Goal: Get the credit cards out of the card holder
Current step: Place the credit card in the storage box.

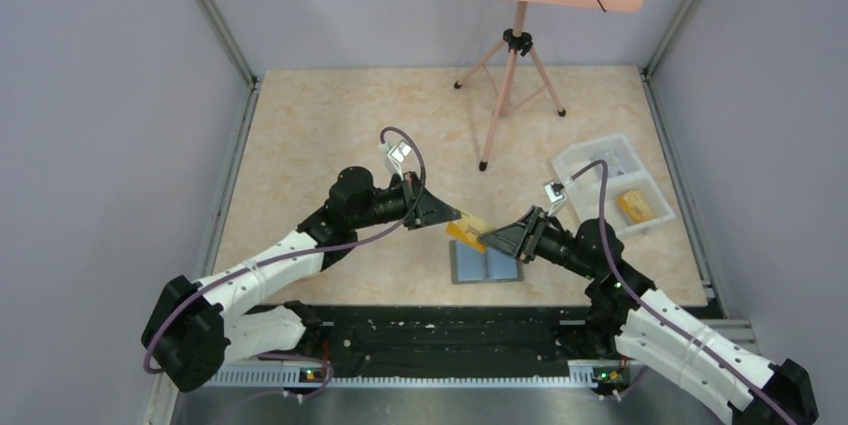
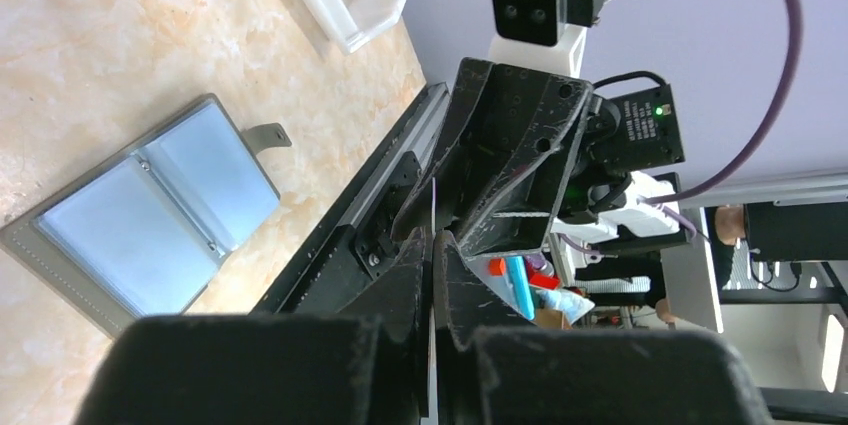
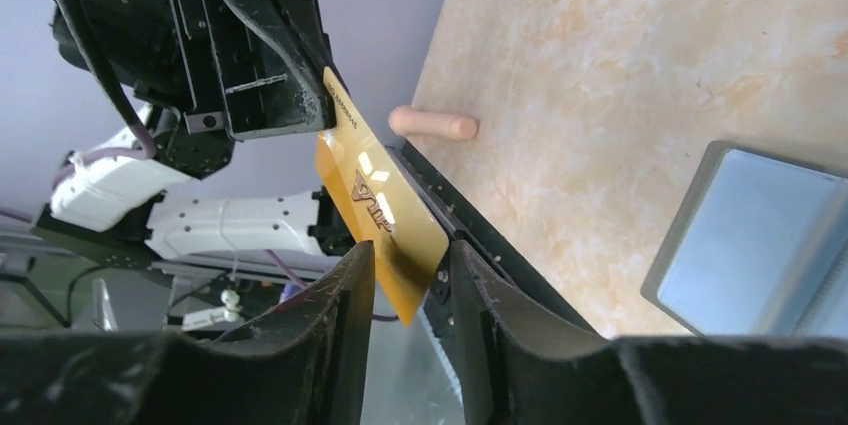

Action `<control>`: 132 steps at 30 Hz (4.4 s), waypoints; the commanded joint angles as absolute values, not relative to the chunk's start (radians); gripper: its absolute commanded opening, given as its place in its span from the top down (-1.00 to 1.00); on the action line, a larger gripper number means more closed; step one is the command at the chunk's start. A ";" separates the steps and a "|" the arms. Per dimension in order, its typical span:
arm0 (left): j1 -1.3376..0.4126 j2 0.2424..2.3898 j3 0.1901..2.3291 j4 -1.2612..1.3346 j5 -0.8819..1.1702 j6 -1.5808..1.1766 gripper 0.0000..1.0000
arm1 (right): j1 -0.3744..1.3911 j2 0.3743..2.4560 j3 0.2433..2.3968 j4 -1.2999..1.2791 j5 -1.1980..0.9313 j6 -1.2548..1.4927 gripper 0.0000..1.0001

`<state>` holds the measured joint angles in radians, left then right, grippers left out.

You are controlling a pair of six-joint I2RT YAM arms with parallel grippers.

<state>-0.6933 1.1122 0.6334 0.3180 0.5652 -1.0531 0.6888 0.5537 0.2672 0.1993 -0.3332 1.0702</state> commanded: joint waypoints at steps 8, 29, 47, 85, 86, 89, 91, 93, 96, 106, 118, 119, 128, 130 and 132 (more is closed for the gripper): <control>-0.689 1.078 0.620 0.400 0.498 -1.085 1.00 | 0.683 0.562 0.245 0.344 -0.282 1.126 0.49; -0.683 1.036 0.586 0.361 0.440 -1.091 0.61 | 0.683 0.510 0.234 0.357 -0.244 1.140 1.00; -0.681 0.993 0.701 -0.086 0.340 -0.871 -0.98 | 0.262 0.725 0.538 0.005 -0.408 0.917 1.00; -0.669 0.768 0.750 -0.441 0.203 -0.555 -0.96 | -0.587 0.984 0.836 -0.593 -0.308 0.531 1.00; -0.669 0.771 0.756 -0.443 0.198 -0.548 -0.96 | -0.598 0.987 0.833 -0.588 -0.314 0.529 1.00; -0.669 0.780 0.765 -0.456 0.180 -0.522 -0.96 | -0.620 0.996 0.829 -0.581 -0.316 0.520 1.00; -0.669 0.784 0.770 -0.475 0.166 -0.512 -0.96 | -0.634 1.004 0.822 -0.584 -0.316 0.514 1.00; -0.669 0.793 0.782 -0.500 0.165 -0.507 -0.96 | -0.640 1.000 0.810 -0.583 -0.307 0.509 1.00; -0.669 0.808 0.805 -0.542 0.178 -0.483 -0.96 | -0.648 1.006 0.795 -0.570 -0.301 0.495 1.00; -0.670 0.802 0.832 -0.621 0.121 -0.435 -0.97 | -0.673 1.011 0.776 -0.522 -0.260 0.461 1.00; -0.668 0.784 0.825 -0.617 0.094 -0.439 -0.98 | -0.721 1.067 0.680 -0.367 -0.372 0.506 1.00; -0.668 0.787 0.828 -0.620 0.092 -0.439 -0.98 | -0.721 1.071 0.672 -0.347 -0.383 0.516 1.00; -0.668 0.774 0.833 -0.619 0.082 -0.443 -0.98 | -0.721 1.053 0.609 -0.274 -0.338 0.544 1.00; -0.667 0.769 0.831 -0.613 0.079 -0.443 -0.98 | -0.722 1.049 0.604 -0.269 -0.327 0.546 1.00; -0.667 0.770 0.831 -0.611 0.079 -0.443 -0.98 | -0.724 1.048 0.603 -0.267 -0.321 0.545 1.00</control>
<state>-0.6720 0.7879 0.7914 -0.6369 0.0933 -0.4496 -0.7101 1.0702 0.6056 -0.3248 -0.3531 0.5423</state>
